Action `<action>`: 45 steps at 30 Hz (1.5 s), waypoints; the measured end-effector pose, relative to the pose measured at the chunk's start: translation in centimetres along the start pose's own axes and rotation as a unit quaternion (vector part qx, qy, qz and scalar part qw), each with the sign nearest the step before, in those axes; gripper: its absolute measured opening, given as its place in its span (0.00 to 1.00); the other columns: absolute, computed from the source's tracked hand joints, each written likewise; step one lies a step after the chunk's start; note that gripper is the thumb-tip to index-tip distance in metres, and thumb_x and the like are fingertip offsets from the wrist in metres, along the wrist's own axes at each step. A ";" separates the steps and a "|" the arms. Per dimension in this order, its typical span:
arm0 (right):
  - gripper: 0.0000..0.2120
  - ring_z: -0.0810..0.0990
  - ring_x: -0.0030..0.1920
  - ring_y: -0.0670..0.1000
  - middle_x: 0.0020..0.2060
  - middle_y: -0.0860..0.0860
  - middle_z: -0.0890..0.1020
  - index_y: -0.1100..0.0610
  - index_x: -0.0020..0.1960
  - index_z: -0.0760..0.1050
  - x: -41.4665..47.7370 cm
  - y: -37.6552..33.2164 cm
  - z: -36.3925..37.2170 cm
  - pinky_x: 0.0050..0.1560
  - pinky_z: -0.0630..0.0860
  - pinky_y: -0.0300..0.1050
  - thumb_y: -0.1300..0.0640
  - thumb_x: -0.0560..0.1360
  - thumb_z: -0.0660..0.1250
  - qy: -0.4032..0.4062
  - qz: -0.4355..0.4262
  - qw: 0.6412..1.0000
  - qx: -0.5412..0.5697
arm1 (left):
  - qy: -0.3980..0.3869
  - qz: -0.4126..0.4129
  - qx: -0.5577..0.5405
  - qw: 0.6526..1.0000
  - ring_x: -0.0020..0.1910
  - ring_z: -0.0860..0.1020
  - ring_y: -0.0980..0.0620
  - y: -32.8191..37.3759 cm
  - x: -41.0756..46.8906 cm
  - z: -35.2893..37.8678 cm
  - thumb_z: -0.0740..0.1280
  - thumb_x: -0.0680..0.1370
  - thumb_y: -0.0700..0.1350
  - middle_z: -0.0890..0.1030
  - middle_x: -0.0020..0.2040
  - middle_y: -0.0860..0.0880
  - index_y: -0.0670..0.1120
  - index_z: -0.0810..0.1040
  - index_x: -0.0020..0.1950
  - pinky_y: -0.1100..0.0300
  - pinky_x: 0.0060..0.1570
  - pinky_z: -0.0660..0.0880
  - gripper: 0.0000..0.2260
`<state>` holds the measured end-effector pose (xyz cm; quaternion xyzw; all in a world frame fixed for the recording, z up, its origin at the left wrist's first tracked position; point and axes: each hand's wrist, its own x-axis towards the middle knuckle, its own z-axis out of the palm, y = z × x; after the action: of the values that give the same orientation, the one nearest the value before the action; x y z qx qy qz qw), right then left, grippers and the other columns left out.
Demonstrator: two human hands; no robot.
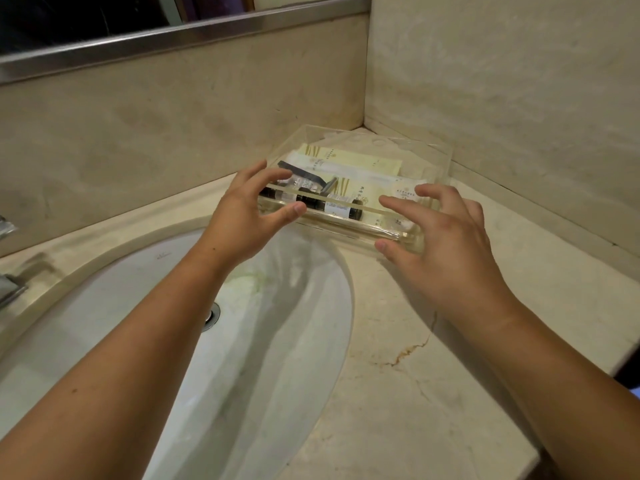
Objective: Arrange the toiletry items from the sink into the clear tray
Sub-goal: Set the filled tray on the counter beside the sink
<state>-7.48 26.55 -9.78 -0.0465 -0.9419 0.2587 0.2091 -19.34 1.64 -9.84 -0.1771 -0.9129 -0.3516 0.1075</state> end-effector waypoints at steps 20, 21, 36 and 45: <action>0.18 0.67 0.74 0.49 0.72 0.49 0.74 0.46 0.60 0.83 5.7 2.8 -1.7 0.70 0.52 0.29 0.63 0.75 0.72 0.007 0.023 0.999 0.047 | 0.110 0.015 0.071 0.991 0.47 0.74 0.57 3.0 -4.2 0.8 0.68 0.80 0.52 0.73 0.52 0.55 0.58 0.82 0.64 0.61 0.47 0.73 0.12; 0.18 0.66 0.75 0.52 0.73 0.50 0.73 0.45 0.60 0.83 6.1 2.9 -1.7 0.72 0.54 0.36 0.63 0.75 0.72 0.007 0.022 0.999 0.025 | 0.111 0.013 0.062 0.992 0.46 0.75 0.57 3.3 -4.4 0.8 0.68 0.81 0.50 0.74 0.52 0.55 0.58 0.82 0.64 0.60 0.47 0.75 0.12; 0.50 0.33 0.80 0.58 0.77 0.59 0.27 0.55 0.82 0.38 3.1 -1.8 1.5 0.80 0.47 0.54 0.29 0.75 0.57 -0.127 0.092 0.987 0.038 | 0.129 0.008 0.032 0.991 0.45 0.81 0.57 4.4 -5.0 0.9 0.71 0.79 0.49 0.79 0.52 0.56 0.55 0.84 0.59 0.63 0.47 0.78 0.09; 0.50 0.36 0.81 0.58 0.78 0.57 0.28 0.51 0.82 0.37 8.8 0.5 3.3 0.80 0.49 0.56 0.28 0.74 0.59 -0.164 0.027 0.986 0.004 | 0.132 -0.012 0.024 0.991 0.43 0.81 0.56 3.4 -1.1 1.9 0.72 0.79 0.50 0.77 0.53 0.55 0.57 0.83 0.56 0.56 0.49 0.78 0.07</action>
<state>-16.87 27.19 -9.34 -0.0282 -0.9609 0.2719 0.0445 -17.16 4.96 -9.54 -0.1158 -0.9010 -0.3510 0.2272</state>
